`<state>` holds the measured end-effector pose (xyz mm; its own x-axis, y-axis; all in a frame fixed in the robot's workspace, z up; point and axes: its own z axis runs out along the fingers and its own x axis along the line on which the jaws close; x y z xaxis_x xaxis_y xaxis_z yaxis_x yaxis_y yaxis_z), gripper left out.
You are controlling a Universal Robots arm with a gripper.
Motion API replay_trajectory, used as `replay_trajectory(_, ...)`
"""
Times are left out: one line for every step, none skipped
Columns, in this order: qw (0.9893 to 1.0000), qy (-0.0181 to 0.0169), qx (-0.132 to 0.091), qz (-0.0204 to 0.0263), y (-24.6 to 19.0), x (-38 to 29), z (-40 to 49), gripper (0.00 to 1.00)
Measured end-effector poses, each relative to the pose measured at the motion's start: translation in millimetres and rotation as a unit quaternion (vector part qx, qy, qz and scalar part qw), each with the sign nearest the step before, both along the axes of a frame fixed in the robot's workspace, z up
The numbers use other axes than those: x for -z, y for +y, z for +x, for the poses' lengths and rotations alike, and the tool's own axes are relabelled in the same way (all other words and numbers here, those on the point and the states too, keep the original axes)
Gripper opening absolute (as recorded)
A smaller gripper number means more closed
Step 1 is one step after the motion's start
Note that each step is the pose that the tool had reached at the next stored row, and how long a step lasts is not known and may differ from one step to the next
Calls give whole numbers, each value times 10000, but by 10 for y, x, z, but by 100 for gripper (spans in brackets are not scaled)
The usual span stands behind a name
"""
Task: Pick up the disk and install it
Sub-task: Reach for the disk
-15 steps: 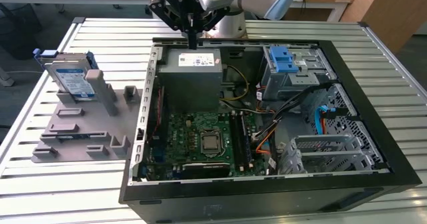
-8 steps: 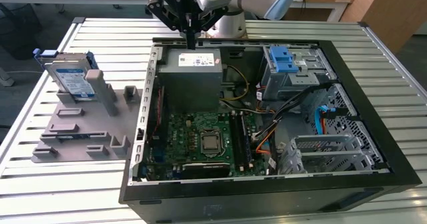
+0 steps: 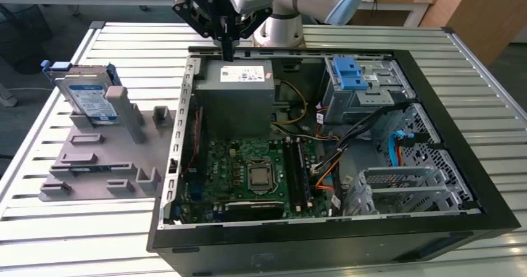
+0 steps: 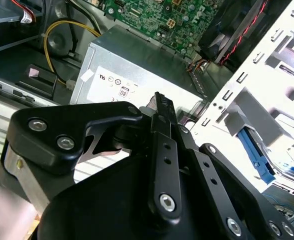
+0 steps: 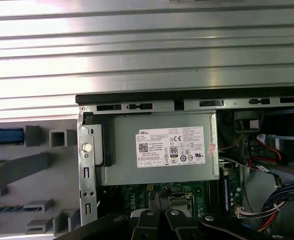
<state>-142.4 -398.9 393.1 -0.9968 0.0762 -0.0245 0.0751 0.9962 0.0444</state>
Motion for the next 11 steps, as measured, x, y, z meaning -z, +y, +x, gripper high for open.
replay_trajectory(10000,0,0,0,0,0,-1,11)
replay_trajectory(10000,0,0,-1,0,1,-21,11)
replay_trajectory(10000,0,0,0,0,2,-30,11)
replay_trajectory(10000,0,0,0,0,2,-31,11)
replay_trajectory(10000,0,0,0,0,3,-32,11)
replay_trajectory(10000,0,0,0,0,2,-34,11)
replay_trajectory(10000,0,0,-1,0,2,-37,11)
replay_trajectory(10000,0,0,0,0,3,-40,11)
replay_trajectory(10000,0,0,0,0,3,-42,11)
replay_trajectory(10000,0,0,0,0,3,-44,11)
replay_trajectory(10000,0,0,0,0,3,-46,11)
